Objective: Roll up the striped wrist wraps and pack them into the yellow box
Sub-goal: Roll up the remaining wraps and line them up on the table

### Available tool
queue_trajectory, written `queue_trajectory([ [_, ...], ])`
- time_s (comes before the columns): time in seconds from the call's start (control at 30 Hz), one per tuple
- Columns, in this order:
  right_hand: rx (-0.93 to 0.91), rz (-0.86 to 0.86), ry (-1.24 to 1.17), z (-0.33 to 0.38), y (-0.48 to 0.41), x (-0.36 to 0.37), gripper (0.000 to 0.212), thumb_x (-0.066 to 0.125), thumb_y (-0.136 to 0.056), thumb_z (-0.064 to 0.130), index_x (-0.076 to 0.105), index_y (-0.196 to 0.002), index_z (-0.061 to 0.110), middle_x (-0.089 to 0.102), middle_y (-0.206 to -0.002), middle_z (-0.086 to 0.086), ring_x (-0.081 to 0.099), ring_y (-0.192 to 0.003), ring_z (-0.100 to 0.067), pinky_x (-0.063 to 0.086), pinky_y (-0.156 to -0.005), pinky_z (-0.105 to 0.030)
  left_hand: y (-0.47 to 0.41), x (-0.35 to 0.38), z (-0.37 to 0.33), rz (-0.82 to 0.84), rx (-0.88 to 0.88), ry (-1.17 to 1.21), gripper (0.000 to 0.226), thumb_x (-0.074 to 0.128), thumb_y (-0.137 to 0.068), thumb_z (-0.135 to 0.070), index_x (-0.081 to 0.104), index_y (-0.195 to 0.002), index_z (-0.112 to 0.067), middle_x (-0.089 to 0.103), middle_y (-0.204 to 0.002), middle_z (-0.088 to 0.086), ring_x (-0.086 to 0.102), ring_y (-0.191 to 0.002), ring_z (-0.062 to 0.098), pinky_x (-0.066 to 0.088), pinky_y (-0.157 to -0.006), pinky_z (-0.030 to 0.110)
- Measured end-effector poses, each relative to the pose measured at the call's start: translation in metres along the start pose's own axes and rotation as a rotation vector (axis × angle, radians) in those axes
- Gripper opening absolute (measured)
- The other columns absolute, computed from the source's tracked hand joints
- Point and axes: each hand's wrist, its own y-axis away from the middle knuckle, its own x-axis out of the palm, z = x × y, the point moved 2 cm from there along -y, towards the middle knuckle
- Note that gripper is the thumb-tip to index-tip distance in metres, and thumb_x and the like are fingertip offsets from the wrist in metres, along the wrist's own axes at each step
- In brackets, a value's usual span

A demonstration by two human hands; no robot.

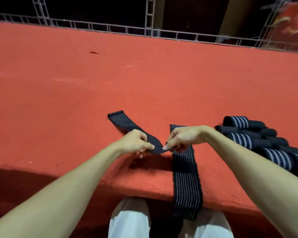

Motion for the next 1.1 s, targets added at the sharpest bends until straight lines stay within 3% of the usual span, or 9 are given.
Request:
queue_trajectory([
  [0.13,0.032,-0.112,0.095,0.003,0.004,0.005,0.036,0.064,-0.092,0.037,0.063,-0.070,0.008,0.049,-0.056,0.001,0.044,-0.051,-0.013,0.039,-0.052,-0.025,0.023,0.005,0.012,0.220,-0.045,-0.089,0.029,0.065,-0.088,-0.013,0.049,-0.064,-0.012,0.064,-0.063,0.008,0.055,-0.044,0.013,0.034,-0.046,0.023],
  [0.27,-0.103,-0.350,0.136,0.008,-0.015,-0.004,0.014,0.077,-0.080,0.010,0.065,-0.076,0.015,0.053,-0.063,0.003,0.049,-0.057,-0.010,0.042,-0.057,-0.025,0.028,-0.013,0.031,0.348,-0.121,-0.198,0.037,0.062,-0.092,-0.043,0.060,-0.069,-0.013,0.067,-0.059,0.000,0.057,-0.047,0.014,0.044,-0.061,0.026],
  [0.37,-0.146,-0.462,0.208,0.014,-0.034,-0.009,0.026,0.082,-0.069,0.000,0.068,-0.082,0.019,0.057,-0.072,0.008,0.052,-0.063,-0.004,0.042,-0.059,-0.015,0.016,-0.037,0.049,0.198,-0.123,-0.164,0.041,0.056,-0.095,-0.043,0.068,-0.074,-0.009,0.063,-0.053,0.001,0.054,-0.044,0.017,0.045,-0.053,0.024],
  [0.57,-0.214,-0.585,0.102,0.013,-0.098,-0.020,0.027,0.085,-0.068,0.004,0.067,-0.083,0.016,0.060,-0.074,0.006,0.055,-0.061,-0.004,0.042,-0.057,-0.007,-0.030,-0.080,0.095,-0.262,-0.099,-0.031,0.026,0.057,-0.094,-0.020,0.062,-0.069,-0.016,0.062,-0.056,0.000,0.052,-0.043,0.009,0.046,-0.048,0.021],
  [0.63,-0.218,-0.623,0.109,0.008,-0.121,-0.022,0.023,0.084,-0.072,0.008,0.066,-0.082,0.019,0.062,-0.074,0.007,0.056,-0.063,-0.005,0.039,-0.058,-0.005,-0.049,-0.087,0.109,-0.404,-0.108,0.026,0.023,0.058,-0.092,-0.018,0.063,-0.070,-0.019,0.064,-0.060,-0.002,0.056,-0.049,0.009,0.048,-0.054,0.021],
  [0.73,-0.211,-0.698,0.140,0.002,-0.147,-0.020,0.011,0.077,-0.081,0.020,0.067,-0.079,0.022,0.060,-0.069,0.015,0.052,-0.063,0.003,0.037,-0.059,-0.006,-0.074,-0.094,0.122,-0.564,-0.093,0.023,0.011,0.059,-0.089,-0.021,0.068,-0.082,-0.021,0.068,-0.078,-0.006,0.063,-0.077,0.013,0.044,-0.074,0.025],
  [0.87,-0.244,-0.756,0.153,-0.005,-0.172,-0.015,0.009,0.071,-0.087,0.025,0.067,-0.079,0.022,0.056,-0.067,0.015,0.049,-0.063,0.004,0.035,-0.061,-0.007,-0.114,-0.100,0.127,-0.656,-0.127,-0.100,0.027,0.055,-0.093,-0.030,0.061,-0.117,-0.019,0.055,-0.107,0.002,0.053,-0.112,0.023,0.037,-0.103,0.039],
  [0.93,-0.262,-0.783,0.133,-0.007,-0.179,-0.013,0.010,0.071,-0.086,0.024,0.068,-0.079,0.018,0.056,-0.069,0.013,0.049,-0.063,0.003,0.035,-0.061,-0.008,-0.129,-0.100,0.126,-0.632,-0.229,-0.181,0.040,0.050,-0.096,-0.040,0.055,-0.129,-0.018,0.048,-0.125,0.008,0.041,-0.125,0.026,0.028,-0.107,0.041],
  [1.1,-0.233,-0.765,0.138,-0.003,-0.181,-0.014,0.017,0.066,-0.090,0.030,0.067,-0.083,0.016,0.057,-0.073,0.009,0.048,-0.066,-0.001,0.032,-0.063,-0.022,-0.132,-0.098,0.114,-0.629,-0.162,-0.162,0.024,0.056,-0.095,-0.036,0.066,-0.110,-0.019,0.053,-0.119,0.007,0.043,-0.120,0.025,0.028,-0.102,0.038],
])
